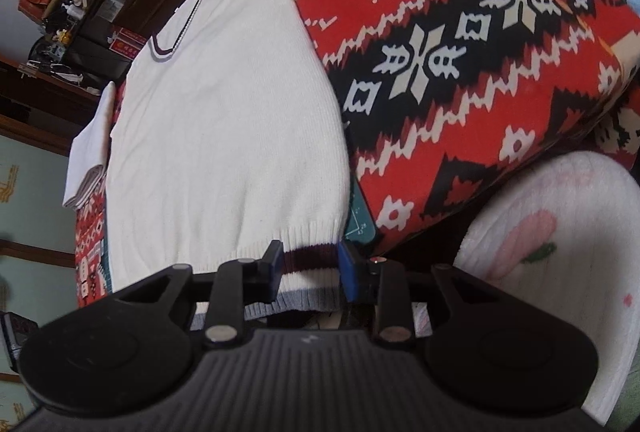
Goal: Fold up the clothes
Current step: 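Grasp the vest's ribbed striped hem with both grippers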
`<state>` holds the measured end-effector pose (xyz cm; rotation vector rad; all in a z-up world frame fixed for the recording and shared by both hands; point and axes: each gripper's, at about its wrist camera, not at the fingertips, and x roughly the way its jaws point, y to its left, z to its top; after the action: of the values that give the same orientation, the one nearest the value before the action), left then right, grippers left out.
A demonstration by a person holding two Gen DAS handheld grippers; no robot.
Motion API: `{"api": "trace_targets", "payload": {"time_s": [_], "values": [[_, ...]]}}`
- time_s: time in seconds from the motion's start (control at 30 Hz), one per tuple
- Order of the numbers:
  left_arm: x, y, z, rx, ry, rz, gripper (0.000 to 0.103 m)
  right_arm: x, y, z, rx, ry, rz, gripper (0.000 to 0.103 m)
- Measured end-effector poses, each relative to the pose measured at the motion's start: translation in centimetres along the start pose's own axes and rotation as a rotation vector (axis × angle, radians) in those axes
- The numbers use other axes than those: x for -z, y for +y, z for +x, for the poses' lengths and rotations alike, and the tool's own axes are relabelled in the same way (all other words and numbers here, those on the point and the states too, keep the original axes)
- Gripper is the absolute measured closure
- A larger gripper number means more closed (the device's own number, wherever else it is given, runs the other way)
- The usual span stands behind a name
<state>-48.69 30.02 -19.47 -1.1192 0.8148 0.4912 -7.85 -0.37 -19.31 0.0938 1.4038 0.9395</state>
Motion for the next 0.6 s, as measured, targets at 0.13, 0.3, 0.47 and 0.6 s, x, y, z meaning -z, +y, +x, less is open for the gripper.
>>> {"api": "trace_targets", "payload": {"time_s": [0.13, 0.3, 0.47, 0.6], "values": [[0.0, -0.6, 0.4, 0.023, 0.002, 0.03, 0.064, 0.1, -0.3, 0.2, -0.035, 0.007, 0.004, 0.067], [0.6, -0.4, 0.6, 0.038, 0.037, 0.068, 0.06, 0.6, -0.9, 0.8, -0.059, 0.055, 0.022, 0.065], [0.8, -0.2, 1.1, 0.065, 0.045, 0.056, 0.053, 0.8, -0.9, 2.1, -0.062, 0.069, 0.022, 0.065], [0.9, 0.0, 1.4, 0.094, 0.038, 0.04, 0.053, 0.7, -1.1, 2.7, -0.089, 0.069, 0.04, 0.065]]}}
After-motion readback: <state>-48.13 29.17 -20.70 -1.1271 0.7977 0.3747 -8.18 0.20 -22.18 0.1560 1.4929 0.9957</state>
